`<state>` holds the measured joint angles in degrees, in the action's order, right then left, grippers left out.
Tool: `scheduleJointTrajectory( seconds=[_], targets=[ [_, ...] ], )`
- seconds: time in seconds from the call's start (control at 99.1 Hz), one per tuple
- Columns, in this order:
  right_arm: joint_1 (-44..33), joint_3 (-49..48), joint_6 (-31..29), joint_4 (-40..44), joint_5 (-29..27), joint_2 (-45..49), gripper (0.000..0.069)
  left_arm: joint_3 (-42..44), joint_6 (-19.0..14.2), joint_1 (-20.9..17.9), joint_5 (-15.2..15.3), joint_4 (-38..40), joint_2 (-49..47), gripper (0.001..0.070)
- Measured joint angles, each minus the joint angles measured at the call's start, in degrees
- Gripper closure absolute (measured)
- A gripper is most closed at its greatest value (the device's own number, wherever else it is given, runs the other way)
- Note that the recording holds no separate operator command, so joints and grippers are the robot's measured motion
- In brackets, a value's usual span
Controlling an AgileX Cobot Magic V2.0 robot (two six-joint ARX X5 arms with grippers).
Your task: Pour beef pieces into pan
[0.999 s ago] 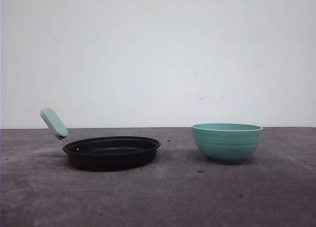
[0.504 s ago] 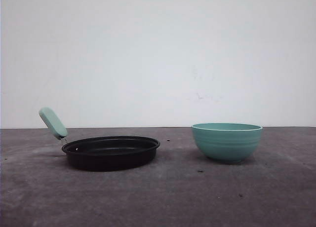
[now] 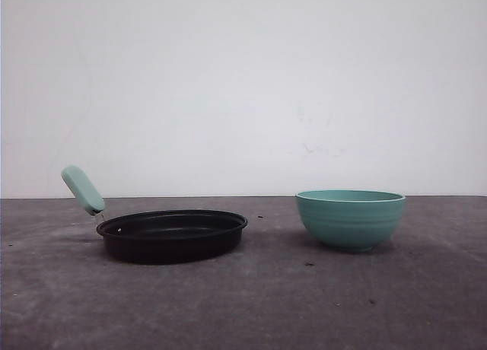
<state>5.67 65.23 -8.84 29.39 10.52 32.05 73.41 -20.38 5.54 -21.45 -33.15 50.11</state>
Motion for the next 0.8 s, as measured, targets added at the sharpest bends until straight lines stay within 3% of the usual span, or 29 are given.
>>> scheduleJointTrajectory(
  seconds=[0.05,0.091,0.242,0.323,0.464,0.555,0.666,0.797],
  targets=[
    [0.0,1.1,0.6,0.4,0.2,1.0,0.0659,2.2,0.1,0.0,-0.8,-0.2,0.9,0.0663],
    [0.0,1.4,1.1,0.6,0.4,1.5,0.0601,2.8,0.2,0.1,-1.3,-0.2,0.8,0.0620],
    [0.0,1.4,1.2,1.5,0.0,1.7,0.0155,2.9,0.5,0.7,-1.5,-1.9,-0.7,0.0280],
    [0.0,1.4,1.1,2.1,0.0,1.6,0.0024,2.9,0.8,0.7,-1.5,-2.4,-0.7,0.0191],
    [0.0,1.4,1.1,4.5,0.0,1.6,0.0009,2.4,0.9,1.2,-0.9,-3.5,-0.1,0.0160],
    [0.0,1.4,1.1,6.5,0.0,1.6,0.0009,-1.0,-0.3,2.3,2.2,-3.1,-0.4,0.0158],
    [0.0,1.4,0.9,10.0,0.0,1.6,0.0009,-9.3,-2.0,2.6,6.4,-0.8,-0.7,0.0157],
    [0.0,1.4,0.0,16.5,0.0,1.6,0.0009,-22.4,-5.5,2.4,5.4,7.5,1.9,0.0157]
  ],
)
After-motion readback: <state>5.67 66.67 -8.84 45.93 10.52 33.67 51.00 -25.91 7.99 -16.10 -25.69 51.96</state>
